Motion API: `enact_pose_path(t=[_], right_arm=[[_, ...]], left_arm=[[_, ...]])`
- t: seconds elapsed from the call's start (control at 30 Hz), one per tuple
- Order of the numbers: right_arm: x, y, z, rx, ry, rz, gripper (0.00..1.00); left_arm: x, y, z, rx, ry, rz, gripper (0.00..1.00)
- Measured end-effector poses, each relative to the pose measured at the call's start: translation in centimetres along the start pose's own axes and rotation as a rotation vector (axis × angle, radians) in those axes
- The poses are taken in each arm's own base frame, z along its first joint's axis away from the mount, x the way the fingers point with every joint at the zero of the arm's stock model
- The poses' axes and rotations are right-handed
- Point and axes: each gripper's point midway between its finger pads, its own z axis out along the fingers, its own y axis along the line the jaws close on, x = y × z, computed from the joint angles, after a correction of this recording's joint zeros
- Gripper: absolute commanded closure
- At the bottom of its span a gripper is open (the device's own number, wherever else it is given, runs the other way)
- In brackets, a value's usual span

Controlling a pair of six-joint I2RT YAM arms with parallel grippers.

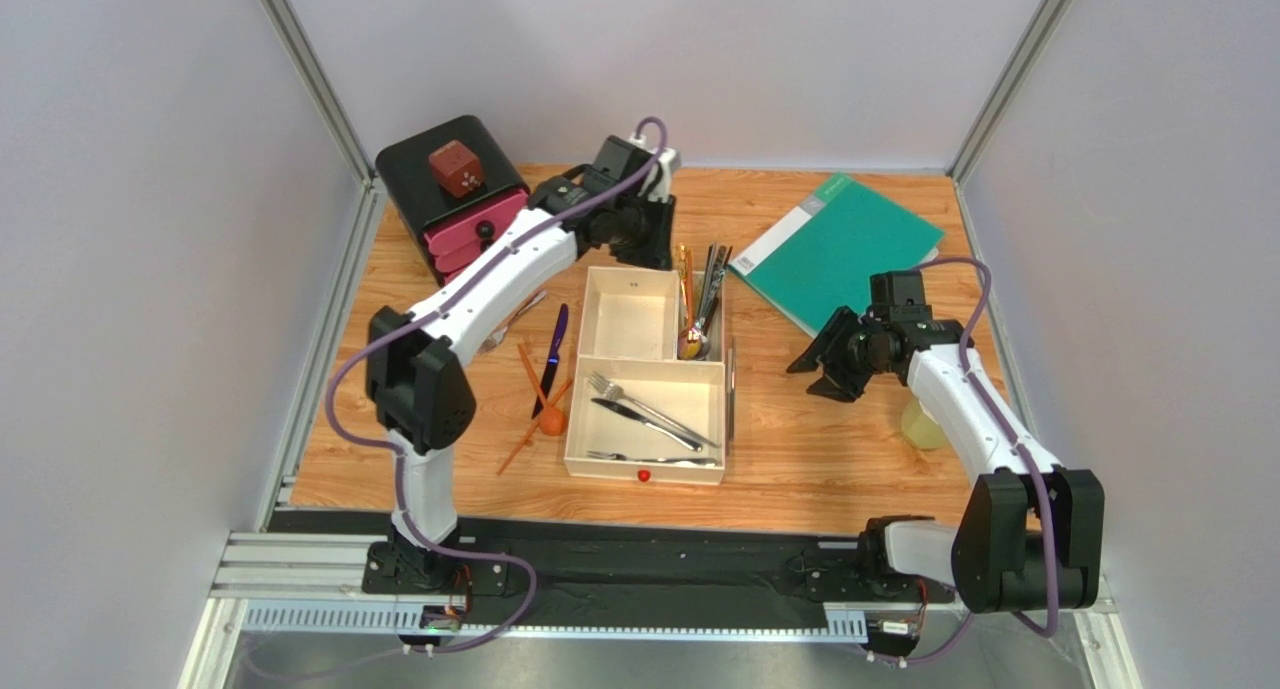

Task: Sort the eating utensils into containers
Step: Place the spoon in the storage box, then pick up the spoon from the center of the board.

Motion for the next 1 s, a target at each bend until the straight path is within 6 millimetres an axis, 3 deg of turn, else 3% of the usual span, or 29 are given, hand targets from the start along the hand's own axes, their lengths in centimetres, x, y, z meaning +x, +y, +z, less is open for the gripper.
enact_pose_path(t=[0.07,0.13,0.23,0.3,0.4,0.47,0.73,1.0], right_arm=[[-0.4,0.0,0.0,0.002,-0.015,0.005,0.51],[-0.8,-0.1,0.0,0.002,-0.028,0.017,0.51],[-1.3,-0.1,0.0,0.002,-0.047,0.029,0.51],[-1.6,-0.1,0.1,0.002,-0.052,0.031,0.51],[-1.8,-0.3,0.5,0.009,-0.051,0.035,0.51],[-1.9,-0.3,0.8,0.01,-0.048,0.037,0.51],[-2.2,-0.2,2.2,0.002,-0.021,0.056,0.51],[-2.2,0.6,2.0,-0.045,-0.015,0.062,0.51]], left_arm=[[1.0,2.6,-1.5,-0.035,0.012,-0.063,0.69],[3.4,6.4,-2.6,-0.09,0.047,-0.153,0.69],[9.5,12.5,-3.7,-0.22,0.154,-0.287,0.68],[13.2,15.2,-4.2,-0.289,0.238,-0.363,0.68],[16.3,16.5,-4.3,-0.329,0.311,-0.431,0.69],[17.4,16.9,-4.3,-0.34,0.332,-0.463,0.69],[18.8,18.8,-3.5,-0.361,0.353,-0.534,0.7],[21.4,19.9,-3.1,-0.372,0.411,-0.586,0.69]])
